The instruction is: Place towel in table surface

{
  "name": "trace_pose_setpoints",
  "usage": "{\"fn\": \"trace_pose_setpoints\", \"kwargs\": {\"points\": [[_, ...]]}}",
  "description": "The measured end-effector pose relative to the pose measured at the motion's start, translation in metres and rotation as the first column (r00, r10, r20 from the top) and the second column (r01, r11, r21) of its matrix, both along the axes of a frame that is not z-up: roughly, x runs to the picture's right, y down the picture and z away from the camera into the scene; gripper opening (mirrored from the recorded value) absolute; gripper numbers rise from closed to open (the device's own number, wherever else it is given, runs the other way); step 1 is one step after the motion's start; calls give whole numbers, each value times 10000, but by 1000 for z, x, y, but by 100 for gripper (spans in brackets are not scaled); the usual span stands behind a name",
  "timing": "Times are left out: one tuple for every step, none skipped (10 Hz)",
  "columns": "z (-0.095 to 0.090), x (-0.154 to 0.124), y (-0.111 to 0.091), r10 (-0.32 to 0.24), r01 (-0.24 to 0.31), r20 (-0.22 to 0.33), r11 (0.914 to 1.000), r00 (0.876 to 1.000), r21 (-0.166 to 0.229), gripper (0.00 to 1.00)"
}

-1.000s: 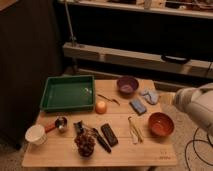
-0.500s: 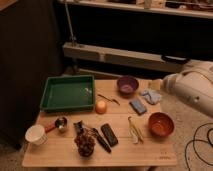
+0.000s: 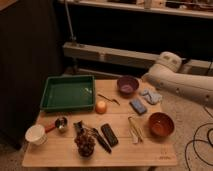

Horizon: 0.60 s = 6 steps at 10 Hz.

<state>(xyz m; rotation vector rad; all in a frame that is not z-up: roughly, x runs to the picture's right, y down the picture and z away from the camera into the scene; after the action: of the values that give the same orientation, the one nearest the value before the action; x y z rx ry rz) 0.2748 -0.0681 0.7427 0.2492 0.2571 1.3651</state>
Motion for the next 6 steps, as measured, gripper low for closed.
{"fn": "trace_pose_setpoints", "kwargs": {"points": [[23,12,2,-369,355,-667,9991,9971,-217,80],[41,20,4,-298,257,-861,9985,9958,-480,80],[52,29,7,-178,107,-986,9974,9950,-715,80],[57,34,9,-118,32,-1046,9966,9944,-820,80],[57,32,7,-133,50,-1026,9967,9946,-811,80],[58,32,8,-133,48,-1025,9966,9946,-824,80]]}}
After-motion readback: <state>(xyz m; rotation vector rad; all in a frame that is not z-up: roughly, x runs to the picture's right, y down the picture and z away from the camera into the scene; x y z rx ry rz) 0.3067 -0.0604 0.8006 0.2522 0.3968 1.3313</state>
